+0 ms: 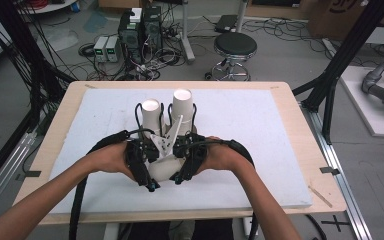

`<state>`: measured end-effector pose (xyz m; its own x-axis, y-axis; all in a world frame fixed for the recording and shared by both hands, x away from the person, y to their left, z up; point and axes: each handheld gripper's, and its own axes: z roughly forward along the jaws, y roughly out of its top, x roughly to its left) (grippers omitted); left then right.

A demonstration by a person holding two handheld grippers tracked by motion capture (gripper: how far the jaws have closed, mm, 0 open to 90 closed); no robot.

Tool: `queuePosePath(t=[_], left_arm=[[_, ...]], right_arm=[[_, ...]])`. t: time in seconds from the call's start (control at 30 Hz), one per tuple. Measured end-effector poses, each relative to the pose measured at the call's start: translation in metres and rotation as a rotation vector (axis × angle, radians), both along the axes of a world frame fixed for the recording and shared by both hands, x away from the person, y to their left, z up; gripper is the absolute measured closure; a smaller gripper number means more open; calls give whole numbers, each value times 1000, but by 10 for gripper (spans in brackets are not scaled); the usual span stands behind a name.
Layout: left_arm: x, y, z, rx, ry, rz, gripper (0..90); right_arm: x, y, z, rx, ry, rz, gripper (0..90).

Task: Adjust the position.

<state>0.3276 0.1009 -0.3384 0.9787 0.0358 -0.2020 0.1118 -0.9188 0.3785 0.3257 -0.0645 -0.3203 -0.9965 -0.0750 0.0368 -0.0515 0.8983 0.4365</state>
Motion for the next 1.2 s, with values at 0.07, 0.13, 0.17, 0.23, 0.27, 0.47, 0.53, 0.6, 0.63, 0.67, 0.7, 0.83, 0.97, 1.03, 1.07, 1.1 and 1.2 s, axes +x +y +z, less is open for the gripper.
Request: queuePosePath(t=[0.07, 0.13, 0.17, 0.23, 0.27, 0.47, 0.53, 0.6, 0.63, 0.67, 0.7, 0.83, 0.97, 1.03, 1.07, 1.1, 1.2], left_arm=[[0, 0, 0, -8, 3, 6, 291], [0, 1, 0, -13, 4, 16, 311], [-1, 1, -1, -19, 12, 28, 329], [1, 1, 0, 0, -1, 5, 355], [2, 1, 0, 2, -1, 5, 357], [0, 1, -1, -10, -6, 21, 362], [2, 2, -1, -3, -13, 4, 362], [1, 2, -1, -3, -11, 8, 362], [2, 2, -1, 2, -14, 6, 362], [2, 1, -1, 4, -18, 7, 363], [2, 1, 0, 13, -20, -3, 363], [0, 1, -1, 2, -15, 17, 361], [0, 1, -3, 19, -14, 20, 361], [0, 1, -3, 17, -12, 22, 360], [0, 1, -3, 18, -9, 23, 361], [0, 0, -3, 22, -3, 24, 361], [0, -1, -4, 25, -6, 21, 360]], right_arm=[[1, 0, 1, 5, 1, -2, 346], [1, 0, 1, 8, 2, -2, 346], [0, 0, 0, 4, 7, -1, 346], [0, 0, 0, 1, 4, 3, 347], [0, 1, 0, 1, 5, 6, 348], [1, 1, -1, 0, 2, 6, 350], [1, 1, -1, -2, 3, 4, 349], [1, 1, -1, -2, 2, 0, 345], [1, 1, -1, 1, 7, 2, 342], [1, 1, -2, -3, 10, 1, 339], [2, 1, -2, -6, 6, 0, 335], [2, 1, -5, 5, 17, -8, 258], [4, -2, -3, 64, 15, -20, 196], [5, -4, -1, 82, 16, -21, 195], [5, -5, 0, 87, 16, -25, 195], [5, -6, 1, 91, 11, -27, 195], [5, -7, 3, 104, 6, -32, 196]])
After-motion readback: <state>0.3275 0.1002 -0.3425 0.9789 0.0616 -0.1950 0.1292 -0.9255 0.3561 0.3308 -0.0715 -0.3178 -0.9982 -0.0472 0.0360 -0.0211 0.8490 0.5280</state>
